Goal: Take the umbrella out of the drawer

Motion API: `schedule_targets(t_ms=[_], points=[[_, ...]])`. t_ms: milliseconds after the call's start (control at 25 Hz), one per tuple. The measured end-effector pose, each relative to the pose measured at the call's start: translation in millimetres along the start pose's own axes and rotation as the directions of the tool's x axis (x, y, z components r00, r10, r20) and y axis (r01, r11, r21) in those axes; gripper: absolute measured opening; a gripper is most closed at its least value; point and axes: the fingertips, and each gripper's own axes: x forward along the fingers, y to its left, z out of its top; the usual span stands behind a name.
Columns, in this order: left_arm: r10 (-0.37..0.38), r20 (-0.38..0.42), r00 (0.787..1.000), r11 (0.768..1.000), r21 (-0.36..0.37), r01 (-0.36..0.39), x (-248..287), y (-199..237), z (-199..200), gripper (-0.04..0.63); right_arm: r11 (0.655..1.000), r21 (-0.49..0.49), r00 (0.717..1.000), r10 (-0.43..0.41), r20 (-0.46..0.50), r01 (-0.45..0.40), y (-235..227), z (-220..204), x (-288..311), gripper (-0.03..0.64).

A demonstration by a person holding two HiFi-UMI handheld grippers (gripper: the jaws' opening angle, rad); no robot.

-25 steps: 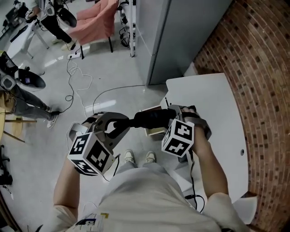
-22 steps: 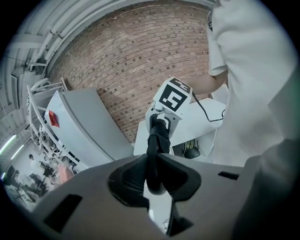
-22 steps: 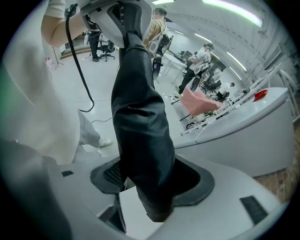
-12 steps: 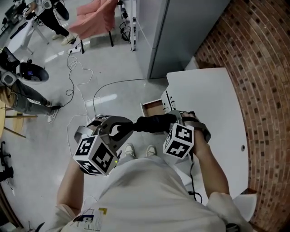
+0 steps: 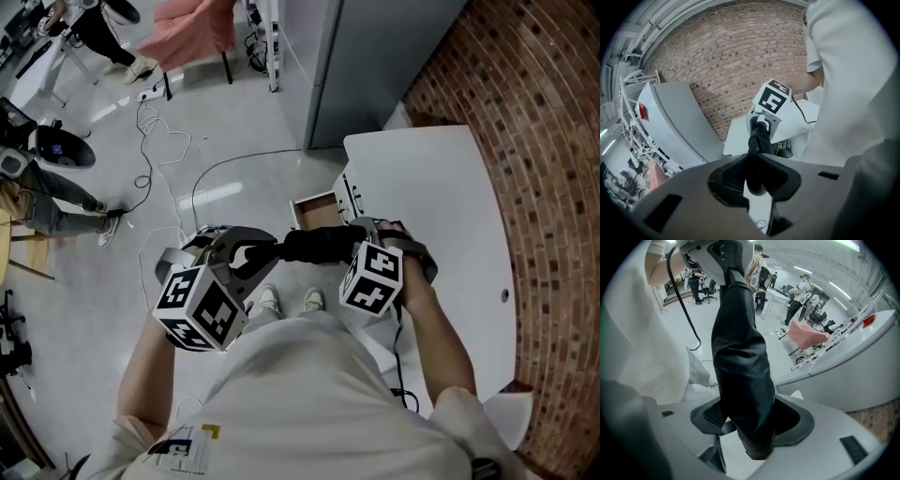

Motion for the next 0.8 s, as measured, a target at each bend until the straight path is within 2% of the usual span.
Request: schedule_targets(t_ms=[800], points=[[-0.01, -0.017, 1.0, 1.0, 0.02, 0.01, 1, -12, 2, 0.061, 1.0, 0.014, 1.0, 0.005, 0.004, -0.005, 14, -4, 3, 0.282]])
